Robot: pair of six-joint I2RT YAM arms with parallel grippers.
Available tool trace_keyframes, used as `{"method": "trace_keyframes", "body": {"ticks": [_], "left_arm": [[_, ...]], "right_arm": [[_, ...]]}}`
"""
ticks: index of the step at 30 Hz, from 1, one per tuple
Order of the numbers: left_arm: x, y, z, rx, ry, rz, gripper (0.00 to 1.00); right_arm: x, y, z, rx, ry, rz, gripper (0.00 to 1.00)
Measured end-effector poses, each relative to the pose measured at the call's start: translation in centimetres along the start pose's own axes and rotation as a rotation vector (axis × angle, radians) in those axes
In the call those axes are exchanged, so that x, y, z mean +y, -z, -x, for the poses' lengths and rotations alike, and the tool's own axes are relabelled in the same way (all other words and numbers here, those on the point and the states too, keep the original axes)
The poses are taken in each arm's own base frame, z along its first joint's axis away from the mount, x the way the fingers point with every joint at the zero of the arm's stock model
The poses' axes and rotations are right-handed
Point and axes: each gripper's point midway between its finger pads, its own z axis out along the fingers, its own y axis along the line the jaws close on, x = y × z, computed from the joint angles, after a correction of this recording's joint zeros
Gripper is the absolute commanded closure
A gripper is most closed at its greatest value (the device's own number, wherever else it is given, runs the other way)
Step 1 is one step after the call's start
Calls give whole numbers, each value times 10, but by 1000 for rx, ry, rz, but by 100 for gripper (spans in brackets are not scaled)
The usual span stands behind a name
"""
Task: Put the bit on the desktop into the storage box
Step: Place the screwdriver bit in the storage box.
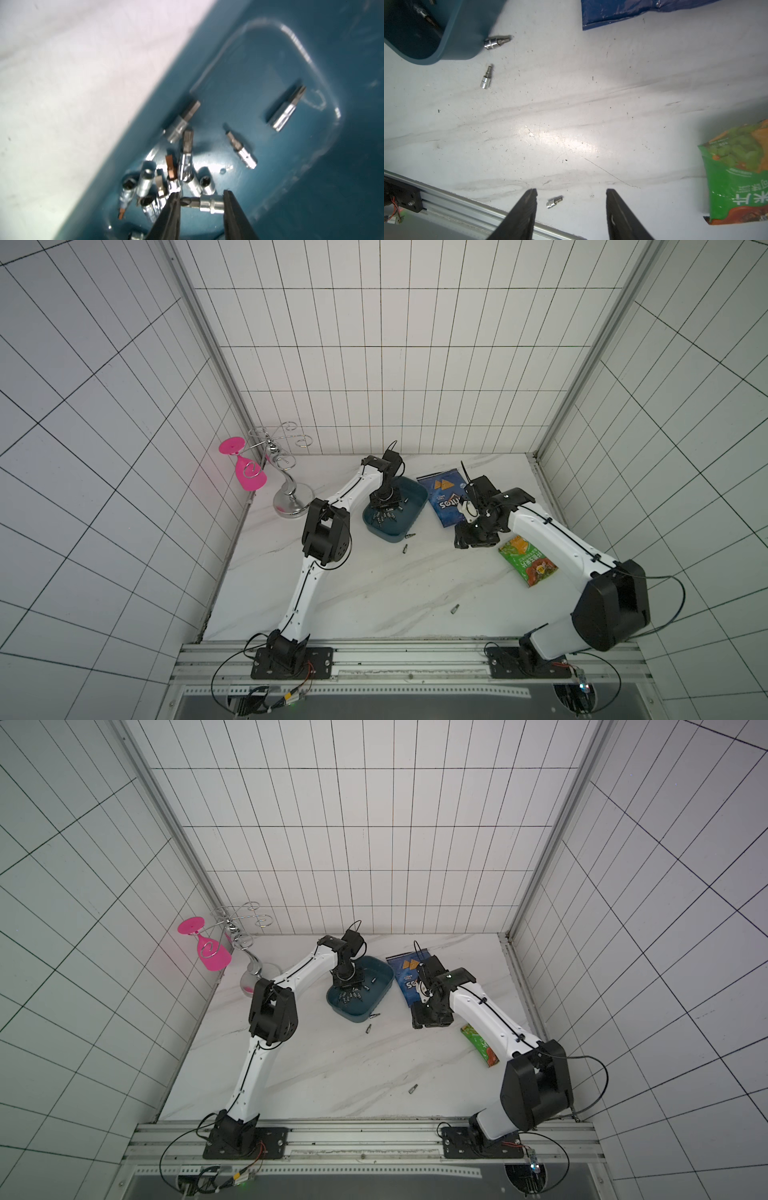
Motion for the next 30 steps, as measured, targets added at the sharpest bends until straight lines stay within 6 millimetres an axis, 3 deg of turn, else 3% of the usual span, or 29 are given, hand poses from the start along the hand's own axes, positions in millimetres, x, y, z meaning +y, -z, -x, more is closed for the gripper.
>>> {"method": "trace_keyframes", "body": {"ticks": [10, 17, 21, 30], "left_arm": [[-17, -6, 18, -50, -6, -76, 72], [-13, -24, 18, -32, 4, -66, 72], [-13, -24, 19, -34, 6, -67, 72], [-13, -24, 20, -37, 8, -69, 59]], "right_arm": [[6, -5, -22, 19, -15, -11, 44], [7, -7, -25, 27, -24, -12, 44], [9, -8, -28, 30, -19, -10, 44], [15, -14, -35, 43, -8, -8, 44]]}}
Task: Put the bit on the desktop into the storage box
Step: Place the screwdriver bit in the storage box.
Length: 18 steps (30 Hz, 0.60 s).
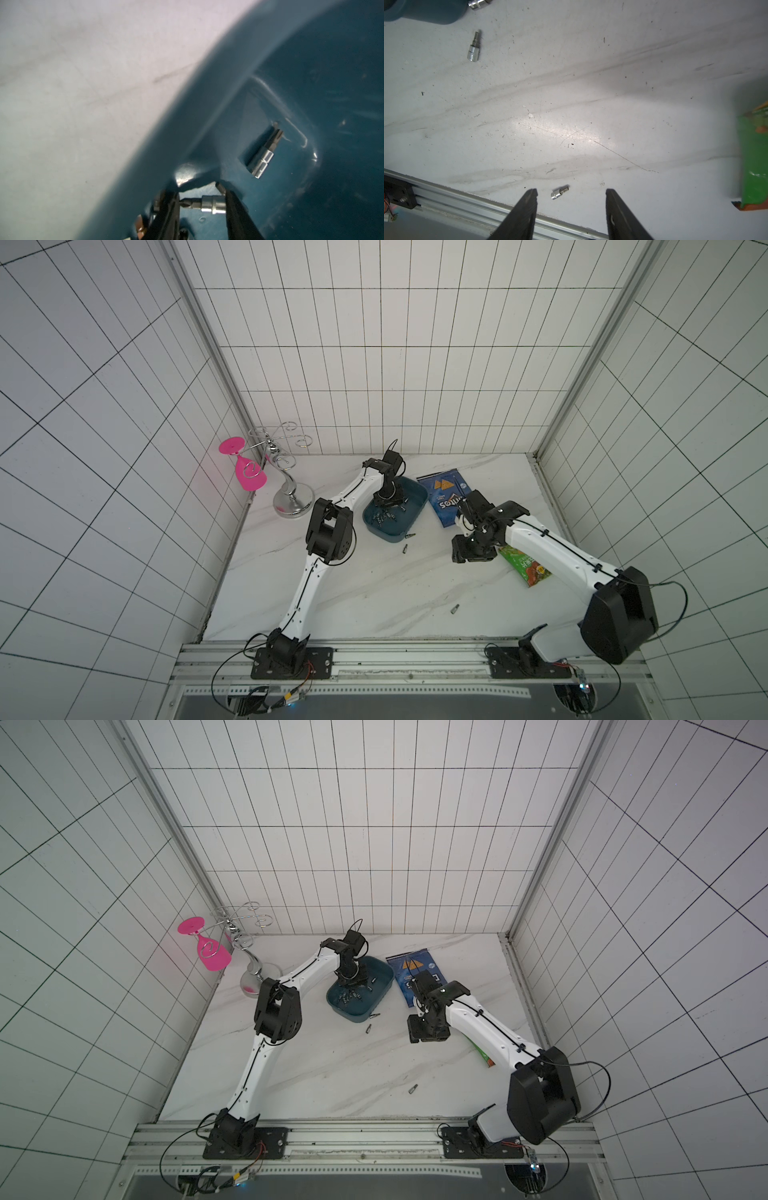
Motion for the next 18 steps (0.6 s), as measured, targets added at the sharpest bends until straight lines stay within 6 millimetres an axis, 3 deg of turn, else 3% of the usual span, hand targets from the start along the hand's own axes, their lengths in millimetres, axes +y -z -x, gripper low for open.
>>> {"method": "trace_keyframes", "body": {"ticks": [12, 18], "left_arm": [[-1, 0, -1, 3, -1, -3, 47], [-2, 7, -2, -1, -2, -9, 39]], "right_arm": [[5, -12, -21, 36, 4, -4, 44], [14, -17, -44, 56, 7, -1, 44]]}}
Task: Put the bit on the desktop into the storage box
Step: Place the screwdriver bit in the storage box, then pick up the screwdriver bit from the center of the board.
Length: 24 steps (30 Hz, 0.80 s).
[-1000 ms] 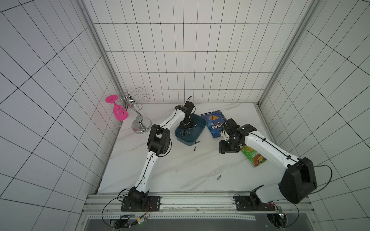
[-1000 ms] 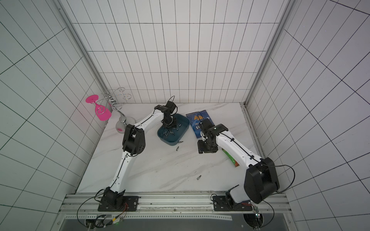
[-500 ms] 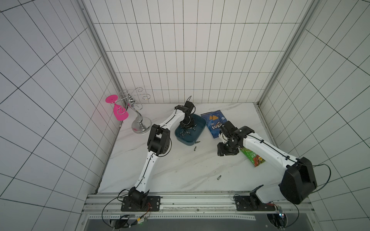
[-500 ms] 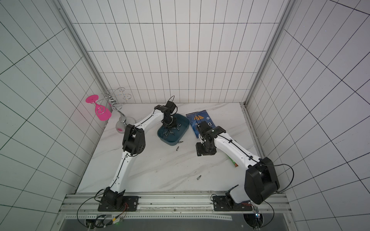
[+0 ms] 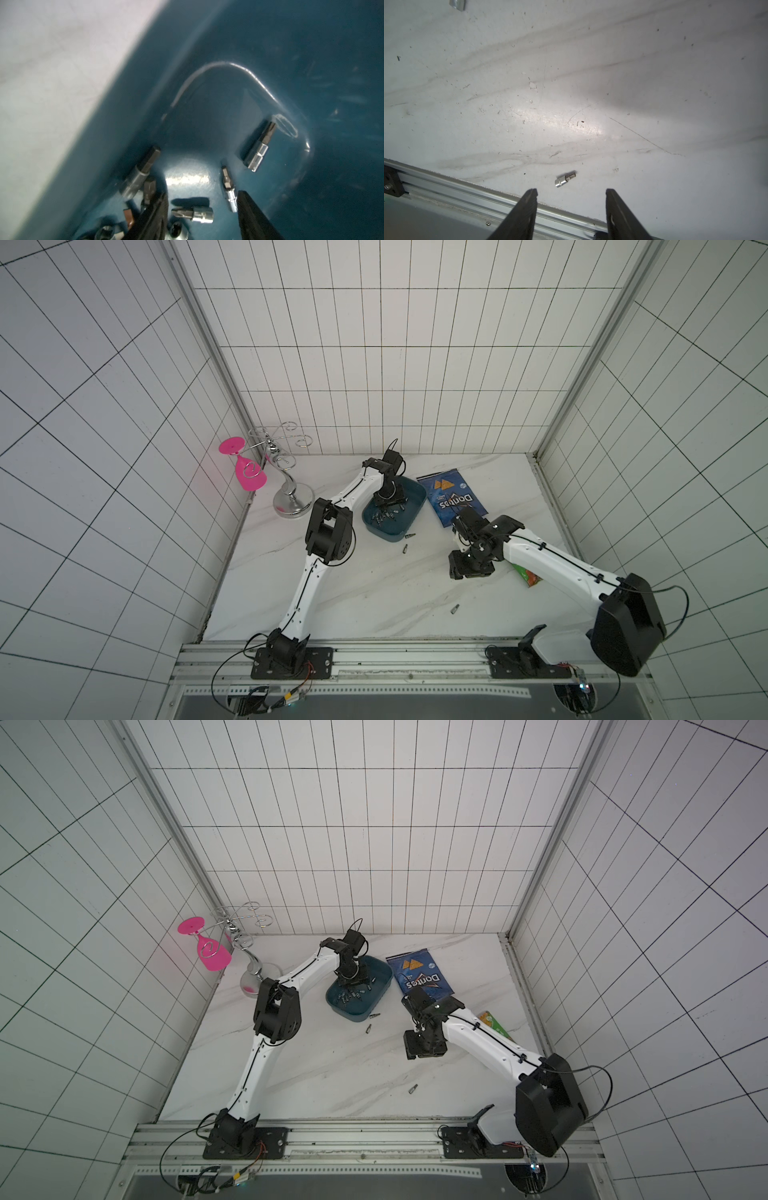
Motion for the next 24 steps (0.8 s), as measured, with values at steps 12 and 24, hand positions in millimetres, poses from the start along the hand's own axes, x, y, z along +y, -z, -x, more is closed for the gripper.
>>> {"method": "trace_keyframes", "body": {"ticks": [12, 24], "left_arm": [[-2, 72, -17, -54, -11, -39, 32], [19, 112, -51, -70, -10, -28, 30]], "right_arm": [[11, -35, -43, 63, 26, -63, 45], [9, -66, -55, 119, 16, -134, 46]]}}
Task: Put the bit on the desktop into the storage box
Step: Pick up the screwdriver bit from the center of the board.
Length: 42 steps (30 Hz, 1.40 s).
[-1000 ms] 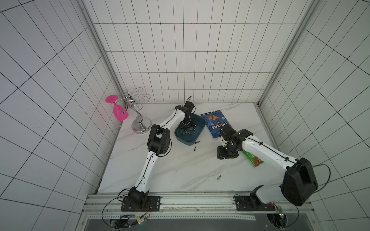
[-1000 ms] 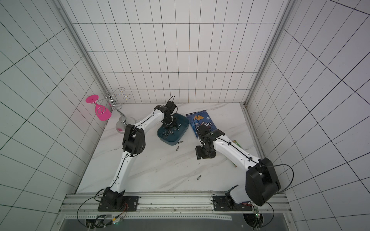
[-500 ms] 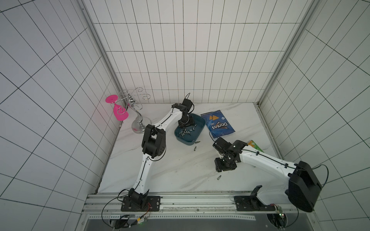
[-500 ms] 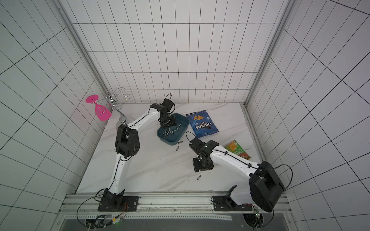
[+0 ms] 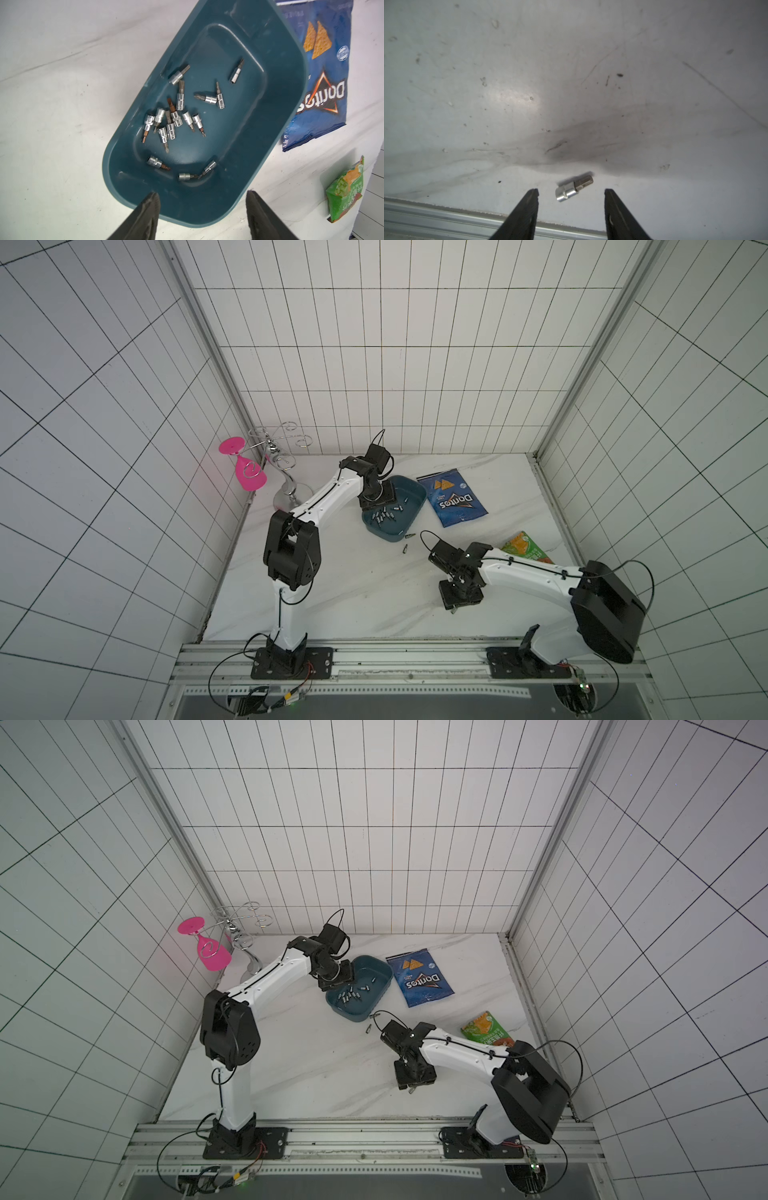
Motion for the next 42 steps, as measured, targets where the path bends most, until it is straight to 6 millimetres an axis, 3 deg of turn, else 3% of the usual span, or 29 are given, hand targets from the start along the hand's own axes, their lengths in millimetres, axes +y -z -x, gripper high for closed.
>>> {"method": "trace_keyframes", "body": {"ticks": [6, 17, 24, 34, 40, 42], "left_arm": [[10, -8, -9, 22, 8, 31, 30], [14, -2, -14, 19, 8, 35, 30], [23, -1, -24, 33, 11, 50, 30], [36, 4, -42, 42, 26, 67, 30], [40, 5, -48, 46, 28, 76, 30], [40, 7, -50, 45, 28, 76, 30]], "right_arm": [[-6, -10, -8, 26, -11, -26, 48], [-4, -15, -10, 45, -25, -17, 60], [-3, -15, -11, 52, -27, -13, 73], [-4, -16, -13, 54, -29, -9, 84], [-3, -16, -14, 62, -27, -1, 99], [-2, -16, -14, 63, -28, 0, 100]]}}
